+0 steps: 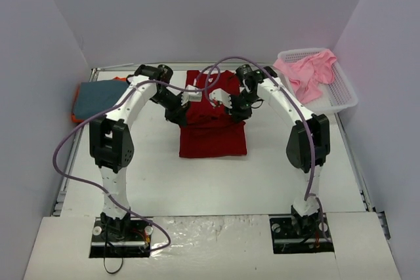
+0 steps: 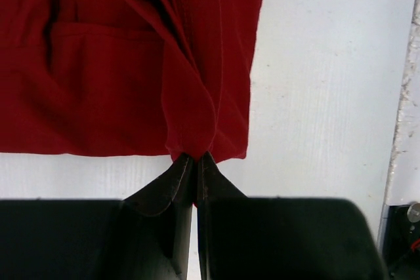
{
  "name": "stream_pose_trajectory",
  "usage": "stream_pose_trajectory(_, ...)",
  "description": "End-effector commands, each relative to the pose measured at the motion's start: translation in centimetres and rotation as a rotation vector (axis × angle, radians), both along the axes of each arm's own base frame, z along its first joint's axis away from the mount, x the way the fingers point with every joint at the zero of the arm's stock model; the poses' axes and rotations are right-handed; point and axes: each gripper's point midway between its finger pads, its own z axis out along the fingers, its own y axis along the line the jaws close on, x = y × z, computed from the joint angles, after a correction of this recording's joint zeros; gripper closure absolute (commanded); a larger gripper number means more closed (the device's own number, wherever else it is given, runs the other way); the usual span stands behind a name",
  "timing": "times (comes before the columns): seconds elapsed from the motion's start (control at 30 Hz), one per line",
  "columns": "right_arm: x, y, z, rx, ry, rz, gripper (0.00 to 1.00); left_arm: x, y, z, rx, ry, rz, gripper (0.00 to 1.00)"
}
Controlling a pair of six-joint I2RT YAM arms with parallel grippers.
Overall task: Fold and stack the t-shirts
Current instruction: Fold the folded rectangular tshirt in 1/3 of the way
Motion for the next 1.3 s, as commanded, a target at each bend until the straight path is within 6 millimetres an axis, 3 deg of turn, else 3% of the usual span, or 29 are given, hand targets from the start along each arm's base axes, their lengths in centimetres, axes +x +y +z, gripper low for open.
stream_pose_trajectory(0.0,1.4,-1.7,-1.4,-0.039,0.053,-0.049,1.00,0.7,-0.4,0.9,-0.023,-0.046,-0.079,0.97)
stream_pose_trajectory(0.07,2.3,-1.6,-2.9,-0.040,0.078,-0.048,1.00,1.9,-0.5,0.9,-0.026,-0.062,-0.081,0.98)
stream_pose_trajectory(0.13,3.7,-1.8,-3.1,-0.031,0.068,-0.057,1.00,2.6,-0.5,-0.6,-0.014,-0.030,-0.085,0.98)
stream_pose_trajectory(0.17,4.0,-2.0,-4.6,-0.044,0.100,-0.059,1.00,3.3,-0.8,-0.3,-0.020,-0.046,-0.087,0.98)
stream_pose_trajectory(0.2,4.4,-2.1,-5.0,-0.047,0.108,-0.065,1.00,3.6,-0.8,-1.3,-0.016,-0.025,-0.087,0.98)
stream_pose_trajectory(0.23,5.6,-2.1,-4.6,-0.036,0.084,-0.070,1.00,4.1,-0.7,-1.6,-0.016,-0.025,-0.082,0.98)
stream_pose_trajectory(0.27,5.9,-2.3,-6.2,-0.046,0.117,-0.074,1.00,4.5,-0.8,-1.9,-0.014,-0.024,-0.080,0.98)
stream_pose_trajectory(0.33,7.0,-2.2,-6.2,-0.034,0.111,-0.074,1.00,5.5,-0.8,-2.6,-0.011,-0.026,-0.076,0.98)
stream_pose_trajectory(0.37,7.0,-2.3,-7.5,-0.045,0.140,-0.074,1.00,5.8,-0.8,-2.9,-0.010,-0.027,-0.074,0.98)
stream_pose_trajectory(0.53,8.4,-1.8,-8.2,-0.028,0.129,-0.082,1.00,7.2,-0.5,-3.2,0.003,-0.044,-0.052,0.97)
stream_pose_trajectory(0.6,8.7,-1.7,-8.0,-0.026,0.118,-0.084,0.82,8.0,-0.4,-2.8,0.002,-0.071,-0.030,0.87)
stream_pose_trajectory(0.63,8.7,-1.7,-7.7,-0.023,0.114,-0.092,0.77,8.2,-0.2,-2.8,0.015,-0.069,-0.012,0.77)
stream_pose_trajectory(0.67,8.8,-1.7,-7.5,-0.021,0.111,-0.100,0.62,8.3,-0.1,-2.7,0.022,-0.078,-0.006,0.60)
stream_pose_trajectory(0.73,9.6,-1.3,-5.8,0.003,0.063,-0.125,0.50,9.0,-0.1,-1.7,0.024,-0.111,0.032,0.50)
stream_pose_trajectory(0.77,10.5,-1.0,-5.0,0.022,0.025,-0.149,0.44,9.3,0.1,-0.7,0.033,-0.141,0.053,0.24)
stream_pose_trajectory(0.8,11.2,-0.7,-4.0,0.042,-0.014,-0.168,0.40,10.3,0.0,0.2,0.023,-0.197,0.073,0.21)
stream_pose_trajectory(0.83,12.0,-0.4,-1.7,0.074,-0.072,-0.196,0.39,10.9,0.2,0.8,0.035,-0.220,0.113,0.20)
stream_pose_trajectory(0.87,13.9,0.0,-0.2,0.112,-0.151,-0.253,0.39,12.0,0.1,2.7,0.021,-0.297,0.140,0.17)
stream_pose_trajectory(0.9,14.5,0.1,0.7,0.123,-0.188,-0.284,0.39,12.5,0.0,3.7,0.023,-0.332,0.162,0.02)
stream_pose_trajectory(0.93,15.2,-0.1,3.2,0.147,-0.254,-0.326,0.38,12.8,0.0,4.6,0.024,-0.343,0.206,0.06)
stream_pose_trajectory(0.97,17.4,-0.3,5.2,0.182,-0.350,-0.430,0.37,13.7,0.3,6.6,0.018,-0.419,0.254,0.06)
stream_pose_trajectory(1.03,17.3,-0.8,7.2,0.204,-0.415,-0.483,0.37,14.2,0.7,8.0,0.013,-0.440,0.353,0.06)
stream_pose_trajectory(1.07,18.0,-1.0,8.4,0.225,-0.471,-0.503,0.36,14.4,0.8,10.4,-0.017,-0.504,0.389,0.06)
stream_pose_trajectory(1.13,17.1,-2.6,9.3,0.201,-0.523,-0.574,0.35,14.7,2.2,9.5,0.039,-0.499,0.512,0.06)
stream_pose_trajectory(1.17,17.4,-3.0,10.1,0.211,-0.571,-0.596,0.34,14.2,2.5,11.3,0.017,-0.539,0.526,0.06)
stream_pose_trajectory(1.2,16.9,-3.7,10.2,0.196,-0.582,-0.607,0.32,13.4,3.2,9.5,0.054,-0.509,0.542,0.06)
stream_pose_trajectory(1.23,15.5,-4.1,10.0,0.184,-0.565,-0.608,0.30,12.9,3.3,9.3,0.054,-0.500,0.559,0.06)
stream_pose_trajectory(1.27,14.6,-4.4,9.7,0.179,-0.549,-0.611,0.30,12.1,3.6,10.4,0.032,-0.518,0.574,0.06)
